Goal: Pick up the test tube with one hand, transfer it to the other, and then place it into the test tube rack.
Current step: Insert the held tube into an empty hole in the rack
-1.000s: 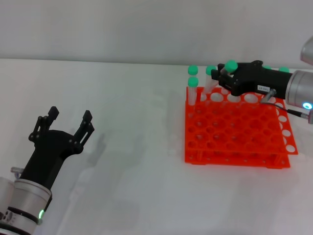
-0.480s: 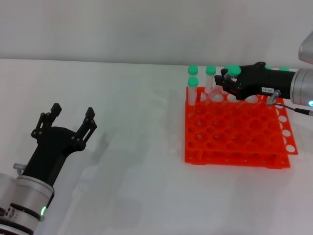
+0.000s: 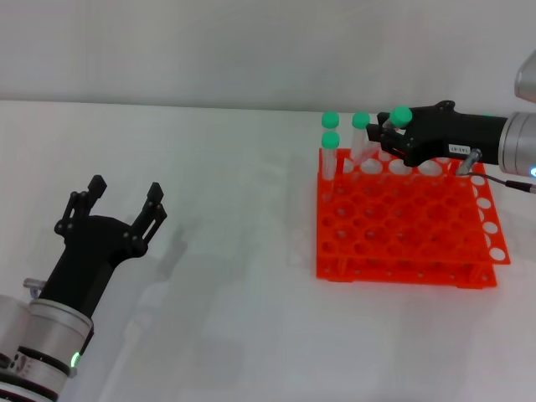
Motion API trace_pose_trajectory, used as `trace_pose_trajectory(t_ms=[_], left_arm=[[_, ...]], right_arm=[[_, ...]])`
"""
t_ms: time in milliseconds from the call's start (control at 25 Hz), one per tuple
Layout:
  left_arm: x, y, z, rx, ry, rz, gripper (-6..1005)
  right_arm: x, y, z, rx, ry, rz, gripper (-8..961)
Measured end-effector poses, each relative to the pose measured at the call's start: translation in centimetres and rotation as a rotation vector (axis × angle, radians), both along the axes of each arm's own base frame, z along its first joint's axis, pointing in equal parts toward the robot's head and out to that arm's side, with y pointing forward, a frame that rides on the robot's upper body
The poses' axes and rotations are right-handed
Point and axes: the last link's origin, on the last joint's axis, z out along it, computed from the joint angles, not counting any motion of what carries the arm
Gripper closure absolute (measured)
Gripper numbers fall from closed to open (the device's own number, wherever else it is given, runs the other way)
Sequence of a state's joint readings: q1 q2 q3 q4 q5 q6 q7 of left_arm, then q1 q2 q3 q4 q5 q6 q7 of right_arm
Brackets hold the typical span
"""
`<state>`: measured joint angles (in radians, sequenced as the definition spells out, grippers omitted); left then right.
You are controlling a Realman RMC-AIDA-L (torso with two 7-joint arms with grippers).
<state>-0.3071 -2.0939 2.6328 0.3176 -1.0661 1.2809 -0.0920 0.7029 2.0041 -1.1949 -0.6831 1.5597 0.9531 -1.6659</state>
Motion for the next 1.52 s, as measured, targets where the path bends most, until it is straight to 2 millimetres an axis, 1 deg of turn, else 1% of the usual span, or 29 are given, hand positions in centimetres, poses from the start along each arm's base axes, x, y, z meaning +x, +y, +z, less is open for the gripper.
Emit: trace_pose_trajectory(t_ms=[440, 1000, 1520], left_arm=[[0.12, 0.21, 0.07, 0.002, 0.000, -0.005, 159], [0.28, 0.22, -0.04, -0.002, -0.002, -0.010, 159], [0.44, 0.16, -0.24, -0.008, -0.005, -0.014, 159]], right_arm=[[-0.12, -0.09, 0.68, -0.030, -0.048, 0.010, 740], [-0.12, -0.35, 0.08, -0.059, -0.090, 0.020, 739], [-0.09, -0.18, -0.04, -0.049, -0.107, 0.018, 737]])
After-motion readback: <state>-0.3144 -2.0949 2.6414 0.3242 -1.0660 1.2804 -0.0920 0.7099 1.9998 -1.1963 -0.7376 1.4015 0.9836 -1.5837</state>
